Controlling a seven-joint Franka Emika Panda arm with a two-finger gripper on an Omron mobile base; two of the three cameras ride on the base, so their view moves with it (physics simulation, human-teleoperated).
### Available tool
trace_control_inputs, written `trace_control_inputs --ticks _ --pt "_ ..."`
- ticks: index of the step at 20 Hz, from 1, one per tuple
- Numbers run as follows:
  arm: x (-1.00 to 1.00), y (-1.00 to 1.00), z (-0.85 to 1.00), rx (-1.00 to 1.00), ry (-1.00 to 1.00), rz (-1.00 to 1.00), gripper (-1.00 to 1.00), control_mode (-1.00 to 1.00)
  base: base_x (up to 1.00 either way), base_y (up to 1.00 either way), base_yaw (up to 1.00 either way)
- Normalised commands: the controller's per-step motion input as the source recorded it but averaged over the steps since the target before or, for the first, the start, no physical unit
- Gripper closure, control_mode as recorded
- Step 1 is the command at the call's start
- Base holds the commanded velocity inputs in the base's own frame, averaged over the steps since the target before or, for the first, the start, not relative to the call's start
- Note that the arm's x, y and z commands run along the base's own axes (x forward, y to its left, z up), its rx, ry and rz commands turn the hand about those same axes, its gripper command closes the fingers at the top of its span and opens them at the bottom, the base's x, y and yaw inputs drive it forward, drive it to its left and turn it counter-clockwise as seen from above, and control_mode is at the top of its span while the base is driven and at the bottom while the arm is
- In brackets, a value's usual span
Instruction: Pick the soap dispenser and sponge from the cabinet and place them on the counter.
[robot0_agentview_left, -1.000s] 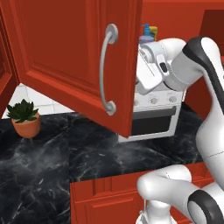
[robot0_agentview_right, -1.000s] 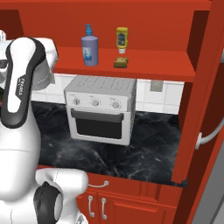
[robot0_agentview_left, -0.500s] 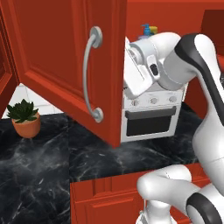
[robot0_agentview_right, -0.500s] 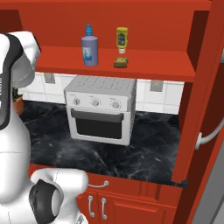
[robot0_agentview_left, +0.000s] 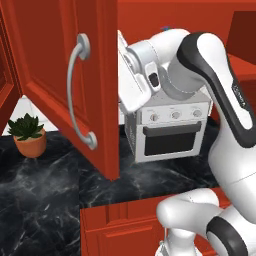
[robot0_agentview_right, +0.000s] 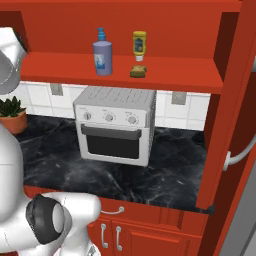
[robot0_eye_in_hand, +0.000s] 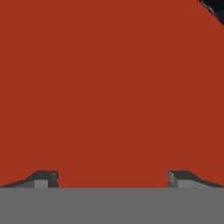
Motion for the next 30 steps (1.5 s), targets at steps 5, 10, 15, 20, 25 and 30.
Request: trace_control_inputs --ticks 5,10,15,20,25,30 --pt "0.12 0.43 -0.01 -0.07 -0.11 -0.05 -1.0 -1.0 0.0 0.0 0.0" --pt "0.1 0.33 -0.02 -0.05 -0.09 -0.05 -1.0 -1.0 0.0 0.0 0.0" --pt "0.07 0.1 -0.04 -0.02 -0.07 -0.04 -1.0 -1.0 0.0 0.0 0.0" --pt "0.24 0.36 -0.16 -0.05 -0.08 -0.03 -1.0 -1.0 0.0 0.0 0.0" --pt "0.17 0.26 -0.18 -0.05 -0.09 -0.03 -1.0 -1.0 0.0 0.0 0.0" --pt "0.06 0.1 -0.11 -0.03 -0.11 -0.01 -1.0 -1.0 0.0 0.0 0.0"
